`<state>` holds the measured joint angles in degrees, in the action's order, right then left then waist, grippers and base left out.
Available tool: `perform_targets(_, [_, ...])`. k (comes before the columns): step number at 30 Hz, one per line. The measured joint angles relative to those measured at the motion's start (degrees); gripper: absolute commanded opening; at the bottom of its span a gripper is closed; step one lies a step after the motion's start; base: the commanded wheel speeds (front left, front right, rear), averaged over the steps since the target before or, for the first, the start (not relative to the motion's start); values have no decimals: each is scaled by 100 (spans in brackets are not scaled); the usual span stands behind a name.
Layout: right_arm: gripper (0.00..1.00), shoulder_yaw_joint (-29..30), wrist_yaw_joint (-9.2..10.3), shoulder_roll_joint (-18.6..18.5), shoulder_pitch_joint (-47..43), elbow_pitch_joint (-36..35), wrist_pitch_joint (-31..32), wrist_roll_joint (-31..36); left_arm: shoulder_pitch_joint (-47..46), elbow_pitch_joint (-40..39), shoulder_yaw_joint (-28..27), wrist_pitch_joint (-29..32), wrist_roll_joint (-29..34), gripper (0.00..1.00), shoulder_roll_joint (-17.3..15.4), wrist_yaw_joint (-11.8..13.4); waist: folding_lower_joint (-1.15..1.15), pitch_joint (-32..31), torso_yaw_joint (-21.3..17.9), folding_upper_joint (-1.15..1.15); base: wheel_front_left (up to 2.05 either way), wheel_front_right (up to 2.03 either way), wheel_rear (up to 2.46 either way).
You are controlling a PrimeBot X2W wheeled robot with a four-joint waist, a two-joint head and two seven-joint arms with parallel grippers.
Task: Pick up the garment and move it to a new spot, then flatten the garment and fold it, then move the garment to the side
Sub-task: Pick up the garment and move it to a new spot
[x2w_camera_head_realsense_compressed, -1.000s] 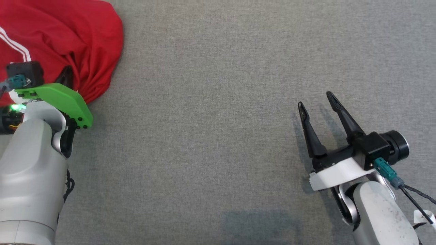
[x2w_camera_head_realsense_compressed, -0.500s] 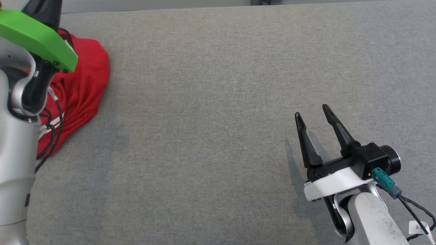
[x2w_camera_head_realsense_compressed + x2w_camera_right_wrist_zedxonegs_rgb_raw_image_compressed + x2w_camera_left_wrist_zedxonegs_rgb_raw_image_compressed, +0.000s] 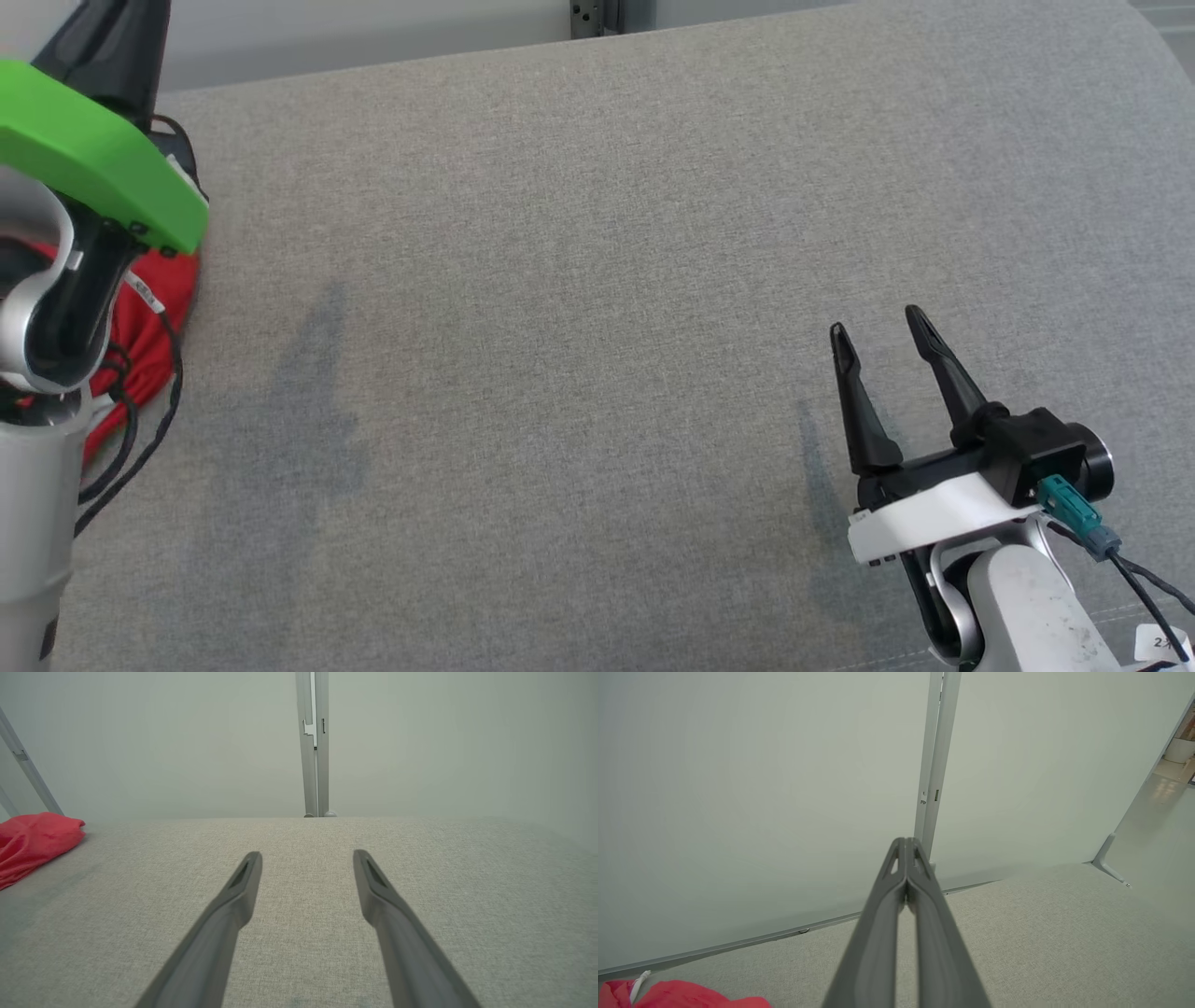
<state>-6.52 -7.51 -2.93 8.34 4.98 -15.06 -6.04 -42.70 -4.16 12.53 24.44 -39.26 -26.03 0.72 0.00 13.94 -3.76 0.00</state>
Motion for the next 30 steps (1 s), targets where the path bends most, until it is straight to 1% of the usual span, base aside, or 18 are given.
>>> perform_targets(3, [100, 4, 0, 1, 4, -14, 0, 66, 230, -60, -25, -155, -16, 0, 68, 81, 0, -44, 6, 0, 0, 0, 0])
perform_targets(4, [100, 2, 0, 2, 5, -18, 0, 88, 315, -75, -25, -257, -20, 10, 121, 81, 0, -56, 12, 0, 0, 0, 0])
perform_targets(5, [100, 2, 0, 2, 5, -20, 0, 110, 408, -97, -12, -390, -19, 46, 185, 76, 0, -70, 19, 0, 0, 0, 0])
perform_targets(6, [100, 2, 0, 3, 5, -22, 1, 126, 524, -107, 21, -516, -19, 96, 246, 42, 0, -89, 24, 0, 0, 0, 0])
perform_targets(7, [100, 3, 0, 3, 3, -24, 0, 147, 687, -92, 63, -625, -19, 100, 328, 34, 0, -111, 30, 0, 0, 0, 0])
perform_targets(10, [100, 26, 0, 3, -32, -40, 0, 219, 1175, 11, 210, -1044, 14, 100, 550, 15, 0, -167, 56, 0, 0, 0, 0])
perform_targets(13, [100, 30, 0, -4, -115, -44, 0, 277, 1641, 222, 356, -1701, 165, 100, 813, -37, 0, -247, 76, 0, 0, 0, 0])
perform_targets(15, [100, 47, 0, -22, -156, -74, 0, 293, 1980, 441, 486, -2221, 468, 100, 899, -45, 0, -318, 82, 0, 0, 0, 0])
perform_targets(18, [100, 78, 0, -55, -267, -126, 1, 328, 2481, 832, 608, -2886, 779, 100, 1034, 57, 0, -434, 78, 0, 0, 0, 0])
perform_targets(20, [100, 85, 0, -99, -364, -167, 0, 369, 2837, 1138, 625, -3338, 827, 100, 1165, 154, 0, -532, 71, 0, 0, 0, 0])
perform_targets(21, [100, 96, 0, -113, -409, -186, 0, 374, 2998, 1291, 658, -3529, 926, 100, 1172, 175, 0, -580, 68, 0, 0, 0, 0])
perform_targets(23, [100, 126, 0, -133, -516, -226, 1, 376, 3306, 1571, 612, -3779, 973, 100, 1257, 187, 0, -685, 60, 0, 0, 0, 0])
perform_targets(26, [100, 166, 0, -148, -701, -291, 0, 400, 3816, 1962, 422, -3921, 1109, 100, 1304, 233, 0, -866, 40, 0, 0, 0, 0])
perform_targets(27, [100, 189, 0, -147, -766, -305, 0, 401, 3972, 2018, 281, -3928, 1115, 100, 1345, 256, 0, -924, 32, 0, 0, 0, 0])
perform_targets(28, [100, 219, 0, -153, -845, -313, 0, 410, 4134, 1975, 137, -3940, 1252, 100, 1358, 260, 0, -989, 24, 0, 0, 0, 0])
perform_targets(30, [100, 285, -1, -152, -957, -320, 0, 411, 4369, 1811, -204, -3950, 1459, 100, 1446, 219, 0, -1097, 13, 0, 0, 0, 0])
